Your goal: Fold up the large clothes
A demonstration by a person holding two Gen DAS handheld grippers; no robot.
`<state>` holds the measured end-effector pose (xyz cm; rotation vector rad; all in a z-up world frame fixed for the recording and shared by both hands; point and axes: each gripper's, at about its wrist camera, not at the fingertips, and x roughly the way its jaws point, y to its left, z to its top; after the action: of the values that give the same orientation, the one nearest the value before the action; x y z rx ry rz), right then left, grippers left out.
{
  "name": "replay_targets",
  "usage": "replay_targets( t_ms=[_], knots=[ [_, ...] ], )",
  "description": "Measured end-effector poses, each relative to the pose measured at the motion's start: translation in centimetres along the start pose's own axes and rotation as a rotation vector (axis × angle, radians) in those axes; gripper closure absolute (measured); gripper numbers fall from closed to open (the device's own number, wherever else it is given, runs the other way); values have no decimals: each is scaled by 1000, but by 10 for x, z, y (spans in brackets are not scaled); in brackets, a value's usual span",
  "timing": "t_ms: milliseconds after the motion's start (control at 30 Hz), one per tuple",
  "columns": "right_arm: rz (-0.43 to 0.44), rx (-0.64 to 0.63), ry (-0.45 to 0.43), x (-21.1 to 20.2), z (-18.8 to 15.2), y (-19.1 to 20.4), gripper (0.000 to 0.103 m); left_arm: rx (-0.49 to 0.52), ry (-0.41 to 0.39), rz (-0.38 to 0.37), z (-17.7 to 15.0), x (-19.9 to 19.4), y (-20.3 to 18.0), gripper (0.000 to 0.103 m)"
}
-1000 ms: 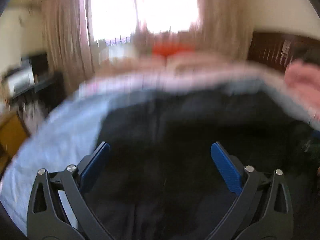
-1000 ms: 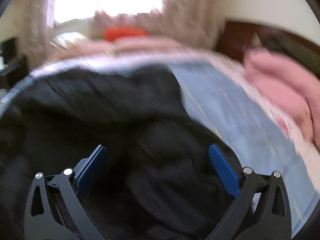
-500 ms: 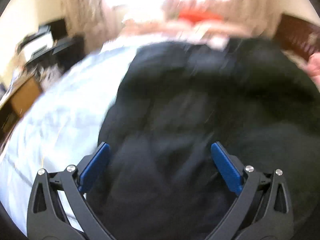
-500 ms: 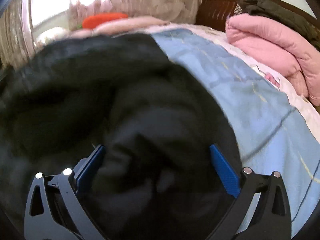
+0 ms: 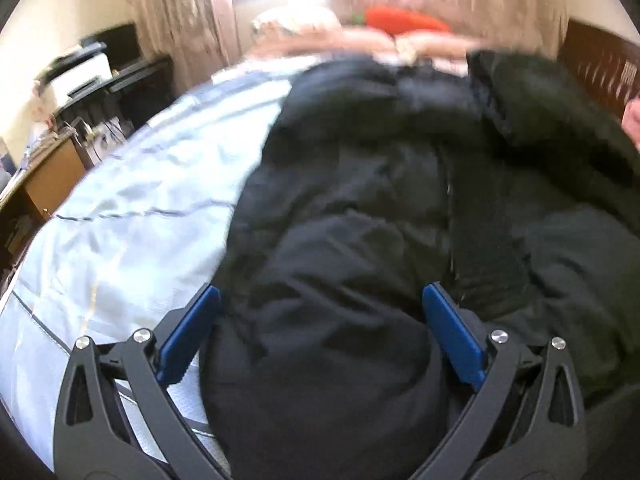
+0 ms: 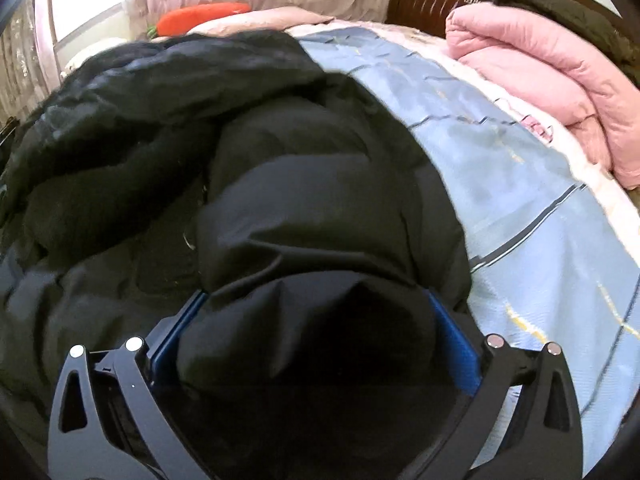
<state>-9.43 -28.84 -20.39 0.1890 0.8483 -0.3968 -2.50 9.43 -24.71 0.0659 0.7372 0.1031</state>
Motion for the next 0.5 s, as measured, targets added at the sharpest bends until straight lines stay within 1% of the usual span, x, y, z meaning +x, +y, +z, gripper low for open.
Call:
replay_targets(
  t_ms=[33, 67, 100, 167, 200, 233, 267, 300, 333, 367, 400, 433, 467, 500],
  knots=[
    [-13, -18, 0, 6, -6, 1, 1, -3, 53, -8, -2, 13, 1, 2],
    [-5, -24, 12, 13, -10, 1, 1, -11, 99, -30, -2, 24, 2, 2],
    [1, -22, 20, 16, -10, 1, 1, -39, 118, -60, 4, 31, 9, 2],
    [0, -24, 33, 16, -6, 2, 1, -62, 115, -55, 6, 26, 11, 2],
    [2, -23, 33, 17, -7, 1, 1, -59, 92, -17, 8, 16, 8, 2],
    [11, -17, 25, 16, -8, -1, 1, -65, 35, 21, 15, 2, 3, 2],
    [19, -11, 20, 16, -9, -2, 1, -77, -16, 14, 25, -12, -5, 2],
    [22, -9, 21, 16, -9, -2, 1, -110, -128, -53, 46, -37, -17, 2],
    [24, -9, 27, 17, -9, -2, 1, -135, -199, -96, 61, -48, -21, 2],
    [20, -13, 31, 18, -8, -1, 1, -163, -288, -153, 78, -63, -31, 2],
    [13, -19, 32, 19, -7, -1, 1, -171, -387, -239, 101, -77, -46, 2],
    [8, -22, 31, 17, -8, 3, 1, -144, -445, -283, 127, -83, -67, 2],
    [5, -24, 30, 18, -8, 2, 1, -92, -431, -296, 155, -77, -93, 2],
    [2, -26, 30, 17, -9, 3, 1, -40, -375, -315, 176, -64, -118, 2]
  ],
)
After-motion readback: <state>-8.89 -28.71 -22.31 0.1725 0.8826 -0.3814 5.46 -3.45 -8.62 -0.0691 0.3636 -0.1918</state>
